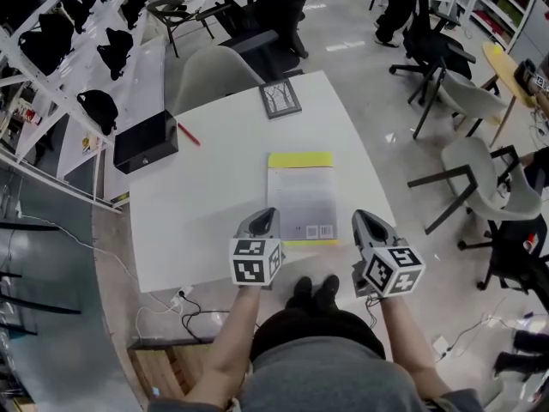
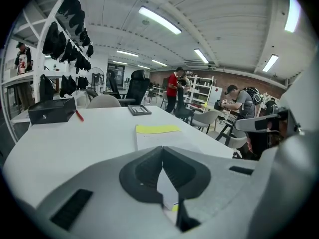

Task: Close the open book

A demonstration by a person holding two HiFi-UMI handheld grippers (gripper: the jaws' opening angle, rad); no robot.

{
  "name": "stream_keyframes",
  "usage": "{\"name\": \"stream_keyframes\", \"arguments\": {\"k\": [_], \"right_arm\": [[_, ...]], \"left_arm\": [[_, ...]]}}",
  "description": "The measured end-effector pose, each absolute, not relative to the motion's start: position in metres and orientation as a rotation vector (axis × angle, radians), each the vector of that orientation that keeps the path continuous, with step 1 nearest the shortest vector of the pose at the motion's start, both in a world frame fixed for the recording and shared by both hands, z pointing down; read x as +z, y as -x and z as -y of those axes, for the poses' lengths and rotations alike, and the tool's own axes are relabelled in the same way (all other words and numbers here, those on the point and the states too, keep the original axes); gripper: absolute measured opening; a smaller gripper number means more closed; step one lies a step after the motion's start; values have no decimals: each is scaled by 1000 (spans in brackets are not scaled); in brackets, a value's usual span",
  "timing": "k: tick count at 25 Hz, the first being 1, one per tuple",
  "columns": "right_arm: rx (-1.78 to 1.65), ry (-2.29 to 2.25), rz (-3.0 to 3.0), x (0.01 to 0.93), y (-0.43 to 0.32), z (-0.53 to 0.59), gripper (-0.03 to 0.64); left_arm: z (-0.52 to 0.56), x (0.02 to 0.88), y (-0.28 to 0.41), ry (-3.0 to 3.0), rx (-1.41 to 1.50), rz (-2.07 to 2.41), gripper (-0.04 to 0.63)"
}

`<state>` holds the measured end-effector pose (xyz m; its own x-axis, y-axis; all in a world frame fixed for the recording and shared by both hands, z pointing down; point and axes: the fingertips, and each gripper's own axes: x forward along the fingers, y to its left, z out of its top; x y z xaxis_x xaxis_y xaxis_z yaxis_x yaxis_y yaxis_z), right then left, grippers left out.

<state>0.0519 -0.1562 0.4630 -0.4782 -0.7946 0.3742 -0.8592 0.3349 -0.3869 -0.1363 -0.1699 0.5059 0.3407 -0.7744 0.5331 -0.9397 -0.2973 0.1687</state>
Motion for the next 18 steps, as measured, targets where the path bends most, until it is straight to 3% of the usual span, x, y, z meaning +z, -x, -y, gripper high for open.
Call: {"name": "stream_keyframes", "arguments": {"k": [18], "right_arm": [[824, -1614, 2436, 468, -73, 159, 3]], "left_arm": [[169, 508, 134, -2147, 496, 1518, 6]]}}
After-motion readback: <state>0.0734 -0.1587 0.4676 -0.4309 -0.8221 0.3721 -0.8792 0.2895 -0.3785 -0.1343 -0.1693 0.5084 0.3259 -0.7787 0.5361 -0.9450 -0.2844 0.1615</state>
